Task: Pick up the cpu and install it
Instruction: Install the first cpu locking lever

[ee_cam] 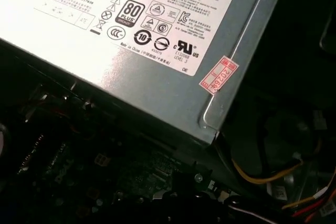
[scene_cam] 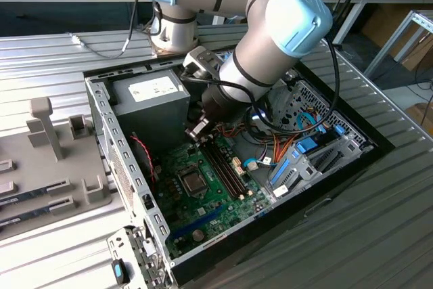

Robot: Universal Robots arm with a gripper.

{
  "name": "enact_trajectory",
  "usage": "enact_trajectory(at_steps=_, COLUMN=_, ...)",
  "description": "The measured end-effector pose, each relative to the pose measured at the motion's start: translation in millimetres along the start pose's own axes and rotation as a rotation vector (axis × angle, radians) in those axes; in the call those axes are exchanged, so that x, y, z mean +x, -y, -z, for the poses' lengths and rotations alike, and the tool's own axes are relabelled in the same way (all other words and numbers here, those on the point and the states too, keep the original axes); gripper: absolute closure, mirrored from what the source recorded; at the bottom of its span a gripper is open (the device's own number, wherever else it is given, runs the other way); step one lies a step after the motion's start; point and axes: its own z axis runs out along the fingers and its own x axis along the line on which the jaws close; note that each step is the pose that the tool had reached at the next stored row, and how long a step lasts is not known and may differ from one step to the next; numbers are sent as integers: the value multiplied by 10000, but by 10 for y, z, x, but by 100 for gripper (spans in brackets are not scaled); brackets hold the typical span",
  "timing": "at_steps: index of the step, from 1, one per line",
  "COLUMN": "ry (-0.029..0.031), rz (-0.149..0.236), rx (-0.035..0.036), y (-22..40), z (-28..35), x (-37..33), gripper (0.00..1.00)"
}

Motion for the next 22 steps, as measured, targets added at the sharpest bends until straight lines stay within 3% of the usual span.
enact_trajectory(at_steps=5, ry=-213, rz=-93, rx=347, y=2, z=1, x=2, gripper=89)
enact_trajectory(at_steps=8, ry=-306, rz=-133, rx=495, y=6, z=4, x=5, gripper=89)
enact_trajectory(at_steps=12, ry=-334, rz=-147, rx=545, y=18, z=6, x=13, gripper=89)
enact_trajectory(at_steps=17, ry=-337, rz=-147, rx=550, y=-22, z=146, x=26, gripper=89)
enact_trajectory(at_steps=20, ry=-337, rz=-146, rx=552, y=-26, z=171, x=30, gripper=89)
enact_trajectory(at_steps=21, ry=-345, rz=-150, rx=566, y=-22, z=173, x=32, gripper=89)
enact_trajectory(at_steps=22, ry=-381, rz=-166, rx=624, y=-19, z=174, x=34, gripper=89)
